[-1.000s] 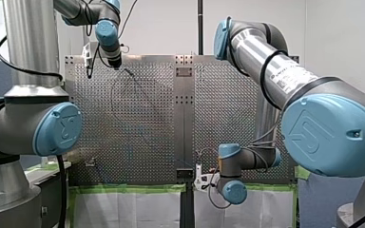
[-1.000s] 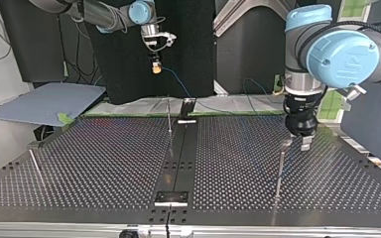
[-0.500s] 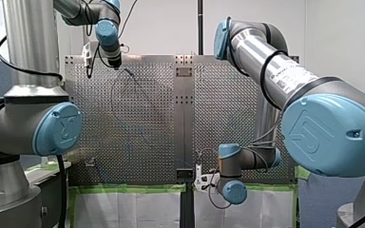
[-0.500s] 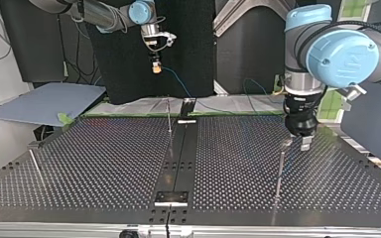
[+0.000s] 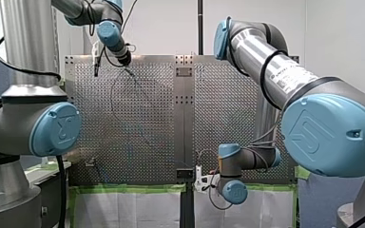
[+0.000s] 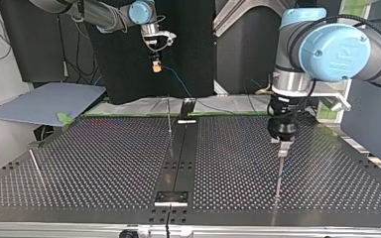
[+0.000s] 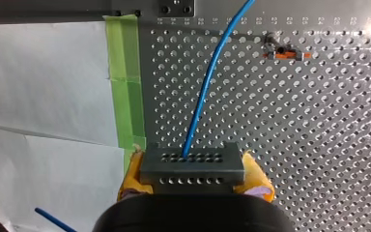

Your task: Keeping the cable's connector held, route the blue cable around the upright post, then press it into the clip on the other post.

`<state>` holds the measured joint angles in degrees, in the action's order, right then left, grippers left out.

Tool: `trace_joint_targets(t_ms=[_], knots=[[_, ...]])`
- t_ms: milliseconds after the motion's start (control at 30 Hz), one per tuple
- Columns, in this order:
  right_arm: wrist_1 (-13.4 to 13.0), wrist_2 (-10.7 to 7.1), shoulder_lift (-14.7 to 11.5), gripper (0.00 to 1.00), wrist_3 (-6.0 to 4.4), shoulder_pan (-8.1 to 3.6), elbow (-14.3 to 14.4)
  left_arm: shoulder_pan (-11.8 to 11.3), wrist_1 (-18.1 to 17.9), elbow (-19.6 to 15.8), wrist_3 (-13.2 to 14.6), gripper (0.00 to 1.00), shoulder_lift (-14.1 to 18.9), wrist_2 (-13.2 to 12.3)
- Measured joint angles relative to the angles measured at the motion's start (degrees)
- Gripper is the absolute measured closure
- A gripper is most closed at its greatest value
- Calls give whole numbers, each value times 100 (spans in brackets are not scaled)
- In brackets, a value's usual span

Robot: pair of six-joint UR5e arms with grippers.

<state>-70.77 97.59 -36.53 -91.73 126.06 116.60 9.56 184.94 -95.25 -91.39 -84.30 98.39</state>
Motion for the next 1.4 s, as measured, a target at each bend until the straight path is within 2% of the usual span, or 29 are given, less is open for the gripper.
trace_joint_targets(t_ms=[100, 167, 433, 700, 800, 1033, 1300, 1400], knots=[[1, -7, 0, 100, -15, 1, -1, 144, -181, 0, 31, 0, -117, -97], [1, -9, 0, 100, -22, 2, -1, 253, -293, 0, 42, 0, -220, -60], [0, -11, 0, 100, -31, 8, -1, 770, -816, 0, 199, 0, -732, 396], [-47, -11, 0, 100, -46, 12, -1, 1264, -1318, 0, 665, 0, -1226, 896], [-50, -24, 0, 100, -48, 12, -1, 1365, -1515, -1, 861, 0, -1409, 1093], [-52, -53, 0, 100, -51, 13, -2, 1366, -1902, -2, 1264, 0, -1774, 1494], [-52, -55, 0, 100, -68, 15, -2, 1188, -2352, -1, 1779, 0, -1845, 1991], [-52, -58, 0, 100, -73, 14, -5, 1124, -2465, -1, 1945, 0, -1876, 2030]])
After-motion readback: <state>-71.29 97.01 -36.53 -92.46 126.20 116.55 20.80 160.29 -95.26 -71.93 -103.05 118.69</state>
